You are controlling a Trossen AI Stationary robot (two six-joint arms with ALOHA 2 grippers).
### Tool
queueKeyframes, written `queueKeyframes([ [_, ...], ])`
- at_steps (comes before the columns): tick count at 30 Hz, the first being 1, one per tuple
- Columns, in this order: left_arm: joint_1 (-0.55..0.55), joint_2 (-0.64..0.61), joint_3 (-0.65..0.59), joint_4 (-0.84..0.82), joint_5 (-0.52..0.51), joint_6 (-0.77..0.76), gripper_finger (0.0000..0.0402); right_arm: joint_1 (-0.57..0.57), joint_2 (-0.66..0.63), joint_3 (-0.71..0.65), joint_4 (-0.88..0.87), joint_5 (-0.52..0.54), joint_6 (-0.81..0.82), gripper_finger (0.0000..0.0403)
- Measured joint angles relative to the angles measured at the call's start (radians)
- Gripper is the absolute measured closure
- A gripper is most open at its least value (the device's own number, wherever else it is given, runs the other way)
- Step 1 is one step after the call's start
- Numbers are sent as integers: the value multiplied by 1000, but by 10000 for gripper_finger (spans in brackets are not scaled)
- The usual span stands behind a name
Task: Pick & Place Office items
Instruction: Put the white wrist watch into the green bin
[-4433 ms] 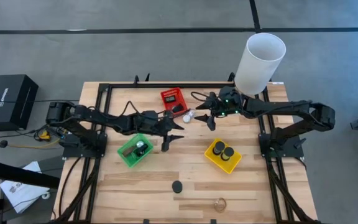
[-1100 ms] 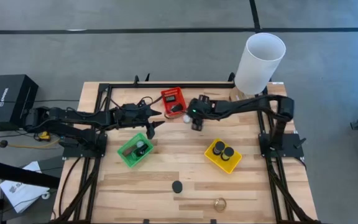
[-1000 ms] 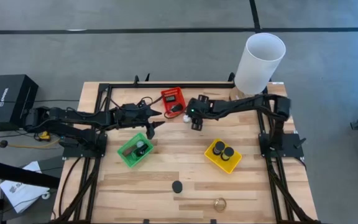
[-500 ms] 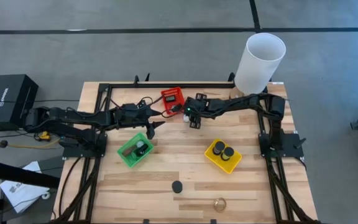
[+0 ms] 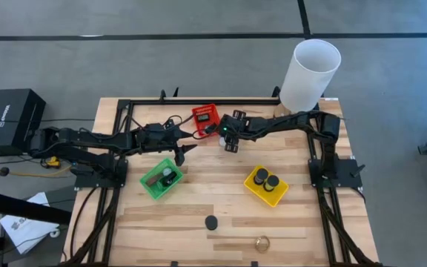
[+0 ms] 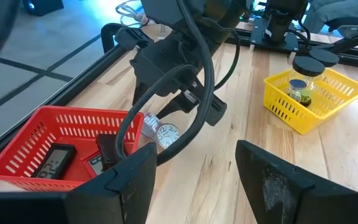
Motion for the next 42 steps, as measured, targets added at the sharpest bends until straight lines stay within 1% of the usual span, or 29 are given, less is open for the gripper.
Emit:
queueKeyframes([
  [3,0,0,0,0,0,0,189,0,0,0,7,-1,2,249],
  [13,0,0,0,0,0,0,189,7,0,0,50,-5,22,375],
  [15,0,0,0,-1,0,0,189,15,0,0,40,-32,29,394],
  [18,0,0,0,-1,0,0,189,37,0,0,14,-64,60,398],
  [21,0,0,0,-2,0,0,189,59,0,0,-25,-68,112,395],
  [25,0,0,0,-2,0,0,189,89,0,0,-61,-69,134,400],
  [29,-1,0,0,-2,1,0,189,124,0,0,-39,-75,134,401],
  [35,-1,0,0,2,0,0,189,149,0,0,42,-78,128,402],
  [37,-1,0,0,2,0,0,189,155,0,0,60,-113,127,402],
  [39,-1,0,0,3,0,0,189,163,0,0,58,-144,127,402],
  [42,-1,0,0,4,0,0,189,173,-15,0,9,-150,127,402],
])
